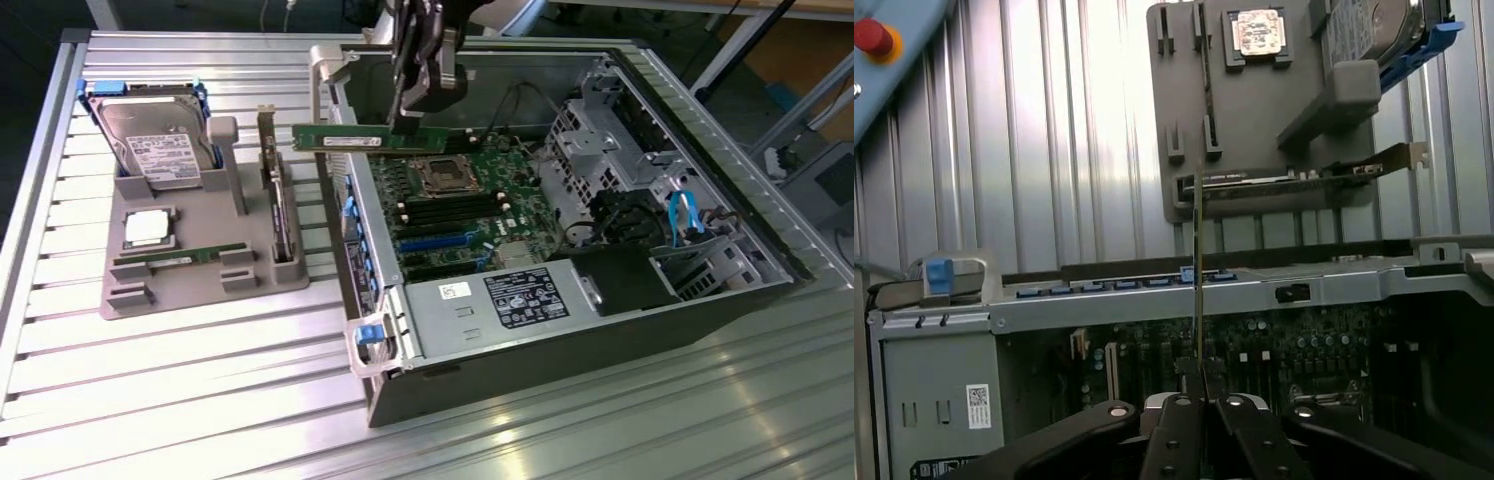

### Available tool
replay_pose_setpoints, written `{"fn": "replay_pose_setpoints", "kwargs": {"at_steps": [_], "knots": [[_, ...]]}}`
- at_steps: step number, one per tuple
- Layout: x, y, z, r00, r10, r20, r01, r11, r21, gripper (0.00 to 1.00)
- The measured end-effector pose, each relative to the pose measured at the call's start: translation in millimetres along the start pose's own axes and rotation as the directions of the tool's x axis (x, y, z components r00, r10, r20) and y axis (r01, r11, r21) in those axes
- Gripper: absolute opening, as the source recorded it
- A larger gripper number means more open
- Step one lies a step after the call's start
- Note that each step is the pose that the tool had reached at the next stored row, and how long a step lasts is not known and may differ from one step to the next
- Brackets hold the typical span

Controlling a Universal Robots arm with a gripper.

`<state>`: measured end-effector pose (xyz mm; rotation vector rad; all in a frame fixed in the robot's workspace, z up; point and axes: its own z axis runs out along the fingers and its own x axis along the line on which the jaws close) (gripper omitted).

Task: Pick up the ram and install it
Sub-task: 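Pick up the ram and move it above insertion slot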

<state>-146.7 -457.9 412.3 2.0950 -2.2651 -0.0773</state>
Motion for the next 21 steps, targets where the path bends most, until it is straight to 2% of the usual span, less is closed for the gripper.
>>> {"fn": "replay_pose_setpoints", "kwargs": {"at_steps": [2,10,14,16,17,19,21], "knots": [[-0.3,-4.0,-0.3,1.0,0.0,-0.0001,0.0,1.0,-0.0007,0.12],[-2.4,-30.4,-2.3,1.0,0.0,-0.0004,0.0,1.0,-0.0048,0.12],[-2.6,-34.2,-2.6,1.0,0.0,-0.0004,0.0,1.0,-0.0049,0.12],[-2.7,-34.3,-2.6,1.0,-0.003,-0.0003,0.003,1.0,-0.0021,0.12],[-2.7,-34.3,-2.5,1.0,-0.009,-0.0004,0.009,1.0,0.0025,0.12],[-2.7,-34.3,-2.5,0.9998,-0.018,-0.0008,0.018,0.9998,0.0077,0.12],[-2.7,-34.3,-2.6,0.9995,-0.033,-0.0018,0.033,0.9994,0.0101,0.12]]}}
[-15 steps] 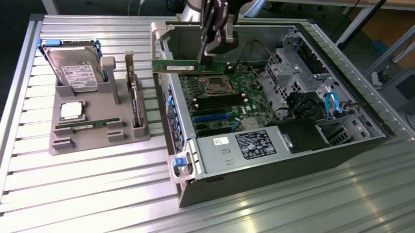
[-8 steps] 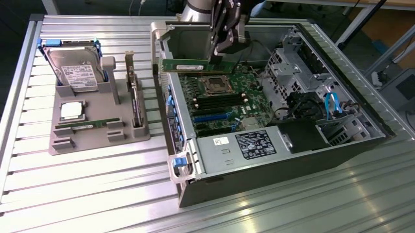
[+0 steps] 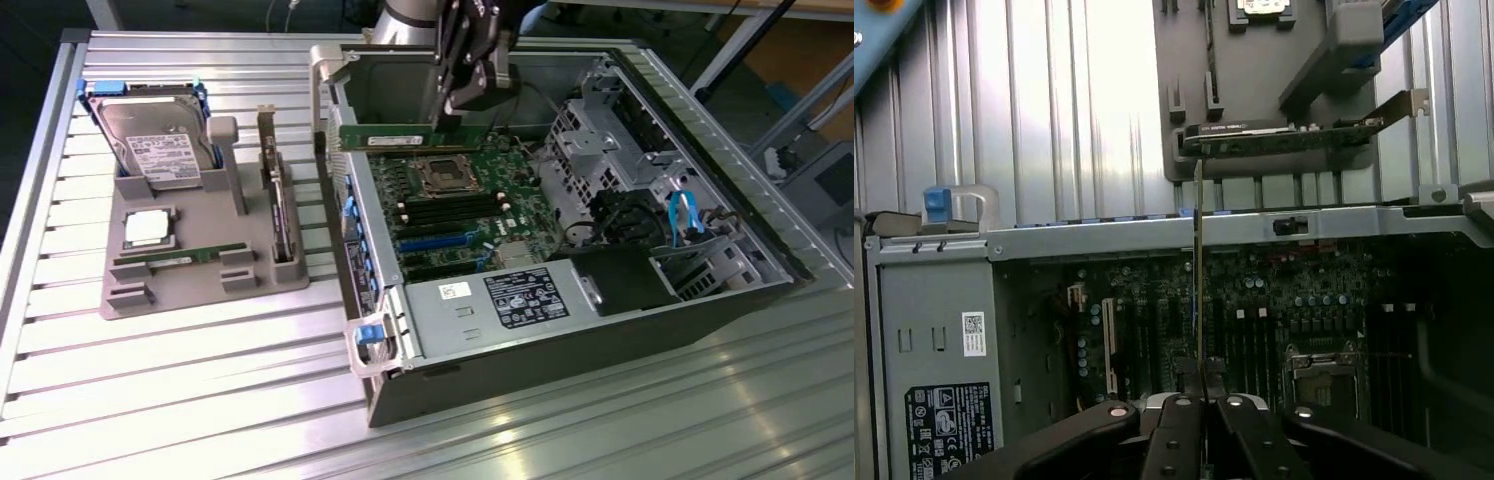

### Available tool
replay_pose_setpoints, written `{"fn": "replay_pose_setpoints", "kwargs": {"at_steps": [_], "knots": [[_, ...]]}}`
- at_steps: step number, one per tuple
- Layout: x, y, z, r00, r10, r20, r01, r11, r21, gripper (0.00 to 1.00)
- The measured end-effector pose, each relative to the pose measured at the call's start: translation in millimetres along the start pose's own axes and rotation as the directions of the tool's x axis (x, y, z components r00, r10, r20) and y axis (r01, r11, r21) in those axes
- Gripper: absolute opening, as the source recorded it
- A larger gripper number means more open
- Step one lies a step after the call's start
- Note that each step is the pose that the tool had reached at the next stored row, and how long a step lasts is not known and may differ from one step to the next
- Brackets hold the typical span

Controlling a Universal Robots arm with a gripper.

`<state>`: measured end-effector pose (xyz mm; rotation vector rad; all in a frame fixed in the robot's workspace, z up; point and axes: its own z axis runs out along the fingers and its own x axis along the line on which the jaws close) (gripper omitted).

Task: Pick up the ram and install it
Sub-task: 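Pick up the ram and move it above insertion slot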

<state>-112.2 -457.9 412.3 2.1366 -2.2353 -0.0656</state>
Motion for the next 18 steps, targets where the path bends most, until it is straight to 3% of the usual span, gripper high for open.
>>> {"fn": "replay_pose_setpoints", "kwargs": {"at_steps": [7,10,14,18], "knots": [[-0.1,-0.3,-0.1,0.9986,-0.053,-0.0035,0.053,0.9986,0.0019,0.12],[-0.2,-4.5,-0.3,0.9982,-0.06,-0.0039,0.06,0.9982,0.002,0.12],[-0.6,-15.4,-1.0,0.998,-0.063,-0.004,0.063,0.998,0.0017,0.12],[-1.6,-36.5,-2.4,0.9979,-0.064,-0.0041,0.064,0.9979,0.0015,0.12]]}}
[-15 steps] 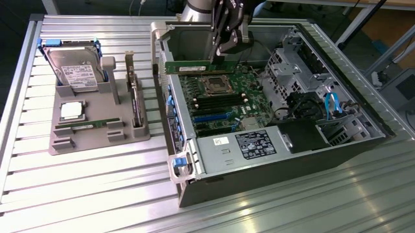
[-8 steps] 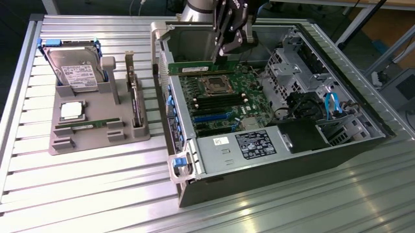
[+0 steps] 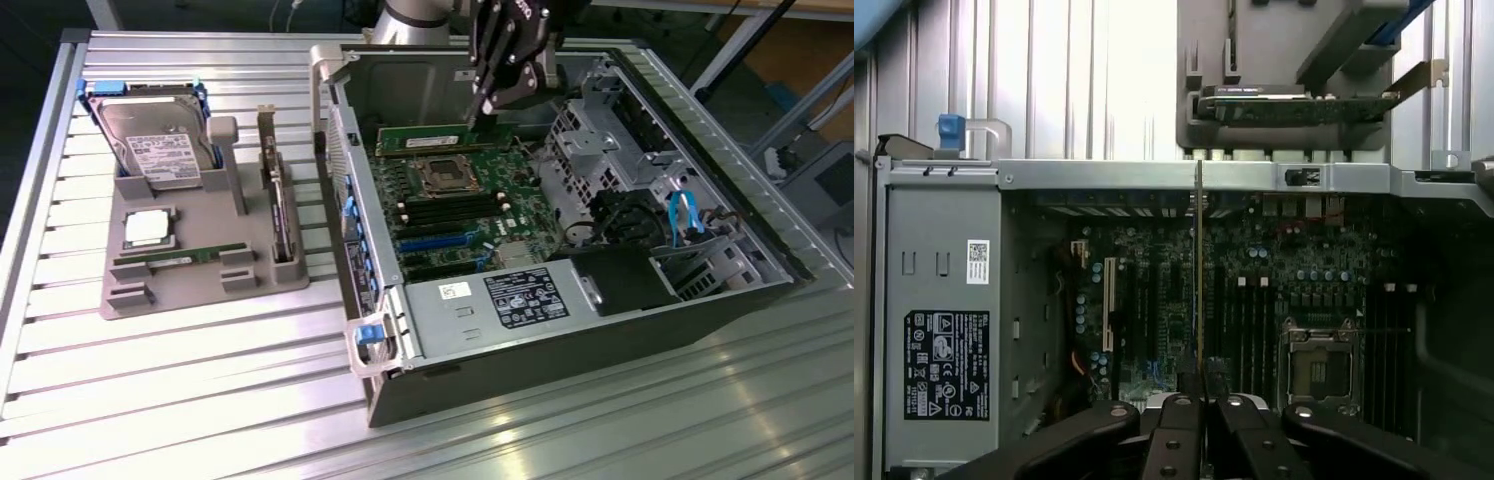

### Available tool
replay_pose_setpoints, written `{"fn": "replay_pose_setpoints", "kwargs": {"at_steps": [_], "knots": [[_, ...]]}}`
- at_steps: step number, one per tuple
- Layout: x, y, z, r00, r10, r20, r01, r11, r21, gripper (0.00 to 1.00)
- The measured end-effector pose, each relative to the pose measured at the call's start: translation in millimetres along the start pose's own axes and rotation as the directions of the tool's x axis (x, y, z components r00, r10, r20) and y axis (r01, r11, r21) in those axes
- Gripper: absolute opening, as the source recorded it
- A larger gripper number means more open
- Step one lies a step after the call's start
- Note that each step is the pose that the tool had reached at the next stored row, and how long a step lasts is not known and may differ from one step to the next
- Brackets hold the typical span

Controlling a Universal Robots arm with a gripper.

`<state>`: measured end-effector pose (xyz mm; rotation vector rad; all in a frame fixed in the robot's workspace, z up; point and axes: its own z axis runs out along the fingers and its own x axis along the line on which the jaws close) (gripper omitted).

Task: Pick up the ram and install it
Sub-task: 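Pick up the ram and move it above insertion slot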

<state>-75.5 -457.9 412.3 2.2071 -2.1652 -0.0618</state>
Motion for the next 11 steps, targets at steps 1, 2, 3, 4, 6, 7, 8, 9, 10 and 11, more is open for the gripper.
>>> {"fn": "replay_pose_setpoints", "kwargs": {"at_steps": [1,2,3,4,6,7,8,9,10,11], "knots": [[0.1,-6.3,-0.4,1.0,0.0,-0.0001,0.0,1.0,-0.0002,0.12],[0.3,-12.4,-0.8,1.0,0.0,0.0,0.0,1.0,-0.0002,0.12],[0.4,-17.6,-1.1,1.0,0.0,0.0,0.0,1.0,-0.0003,0.12],[0.5,-23.6,-1.5,1.0,-0.001,0.0,0.001,1.0,-0.0003,0.12],[0.6,-30.0,-1.9,1.0,0.0,-0.0001,0.0,1.0,-0.0003,0.12],[0.7,-34.8,-2.2,1.0,0.0,0.0,0.0,1.0,-0.0003,0.12],[0.9,-39.1,-2.5,1.0,0.0,-0.0001,0.0,1.0,-0.0003,0.12],[1.0,-42.3,-2.6,1.0,0.0,0.0,0.0,1.0,-0.0002,0.12],[1.0,-42.5,-2.6,1.0,0.0,0.0,0.0,1.0,-0.0003,0.12],[1.0,-42.5,-2.7,1.0,0.0,0.0,0.0,1.0,-0.0003,0.12]]}}
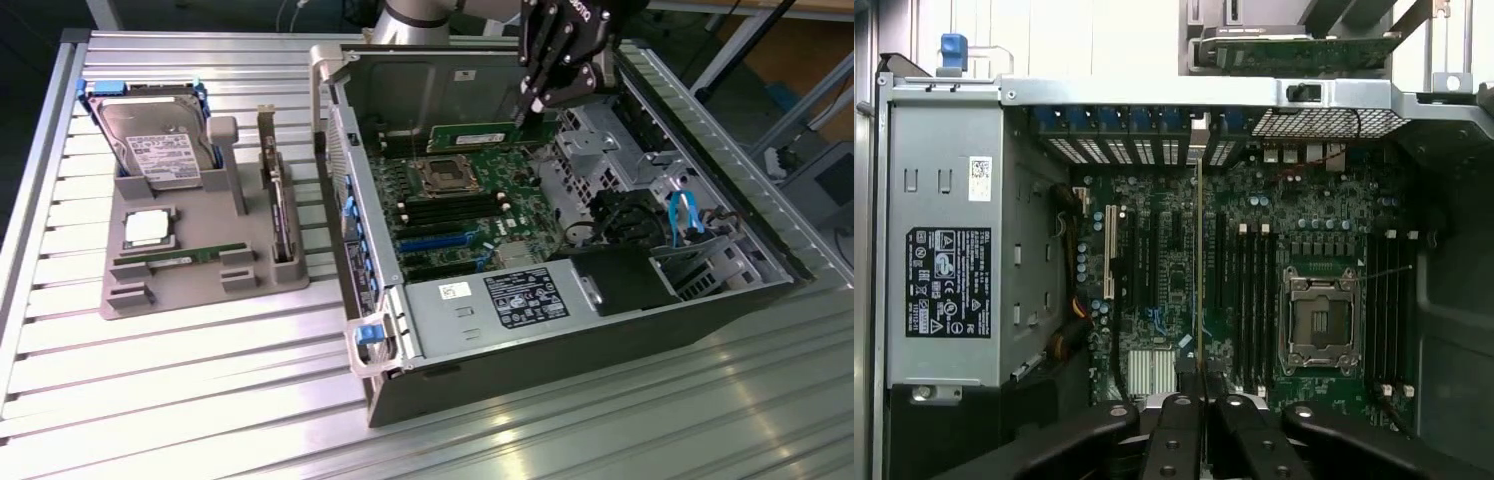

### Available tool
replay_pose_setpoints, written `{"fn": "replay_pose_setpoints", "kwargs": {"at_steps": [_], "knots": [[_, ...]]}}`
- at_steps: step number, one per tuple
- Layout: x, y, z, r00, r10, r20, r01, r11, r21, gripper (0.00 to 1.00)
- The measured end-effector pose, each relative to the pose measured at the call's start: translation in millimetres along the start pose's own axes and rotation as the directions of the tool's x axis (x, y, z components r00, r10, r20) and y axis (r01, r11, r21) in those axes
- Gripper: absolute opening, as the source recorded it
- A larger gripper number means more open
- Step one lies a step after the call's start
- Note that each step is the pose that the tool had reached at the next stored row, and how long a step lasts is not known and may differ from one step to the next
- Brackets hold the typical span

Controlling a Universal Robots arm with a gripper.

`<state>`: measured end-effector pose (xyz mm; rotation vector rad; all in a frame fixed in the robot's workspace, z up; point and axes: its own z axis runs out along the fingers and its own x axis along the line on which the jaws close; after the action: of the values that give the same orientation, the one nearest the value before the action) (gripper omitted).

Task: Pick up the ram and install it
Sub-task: 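Pick up the ram and move it above insertion slot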

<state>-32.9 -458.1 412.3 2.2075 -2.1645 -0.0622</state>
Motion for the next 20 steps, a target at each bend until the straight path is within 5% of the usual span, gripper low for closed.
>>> {"fn": "replay_pose_setpoints", "kwargs": {"at_steps": [20], "knots": [[-17.3,-7.2,1.4,1.0,0.009,0.0005,-0.009,1.0,-0.0001,0.12]]}}
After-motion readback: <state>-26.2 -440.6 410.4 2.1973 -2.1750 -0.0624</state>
